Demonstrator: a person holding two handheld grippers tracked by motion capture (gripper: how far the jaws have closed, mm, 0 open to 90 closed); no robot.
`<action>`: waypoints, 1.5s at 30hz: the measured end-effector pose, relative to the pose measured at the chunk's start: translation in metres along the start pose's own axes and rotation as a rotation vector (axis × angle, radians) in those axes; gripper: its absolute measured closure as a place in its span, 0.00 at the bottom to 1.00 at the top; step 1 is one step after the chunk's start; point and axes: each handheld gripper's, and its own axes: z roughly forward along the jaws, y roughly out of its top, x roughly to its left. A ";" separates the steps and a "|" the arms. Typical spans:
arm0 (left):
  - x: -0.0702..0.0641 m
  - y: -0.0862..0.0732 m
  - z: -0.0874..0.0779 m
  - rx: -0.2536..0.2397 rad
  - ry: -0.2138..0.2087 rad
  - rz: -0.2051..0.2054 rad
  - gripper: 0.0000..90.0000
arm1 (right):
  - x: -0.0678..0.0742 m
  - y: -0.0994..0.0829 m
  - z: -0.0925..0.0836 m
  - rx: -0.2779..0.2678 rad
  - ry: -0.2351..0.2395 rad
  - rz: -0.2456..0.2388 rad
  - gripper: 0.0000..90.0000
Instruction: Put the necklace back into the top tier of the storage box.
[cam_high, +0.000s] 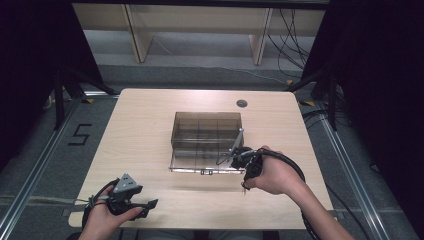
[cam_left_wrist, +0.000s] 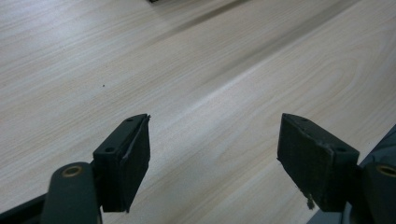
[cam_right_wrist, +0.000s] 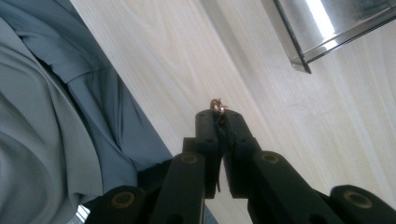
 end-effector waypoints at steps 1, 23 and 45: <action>0.000 0.000 0.000 -0.002 -0.002 -0.002 0.28 | -0.001 0.000 -0.001 -0.007 0.000 -0.021 0.96; 0.001 0.000 0.000 0.001 0.003 -0.003 0.28 | -0.011 0.007 -0.021 -0.055 -0.002 0.002 0.96; -0.001 0.000 0.002 -0.022 0.006 -0.028 0.28 | -0.016 0.017 -0.040 -0.081 0.007 -0.001 0.96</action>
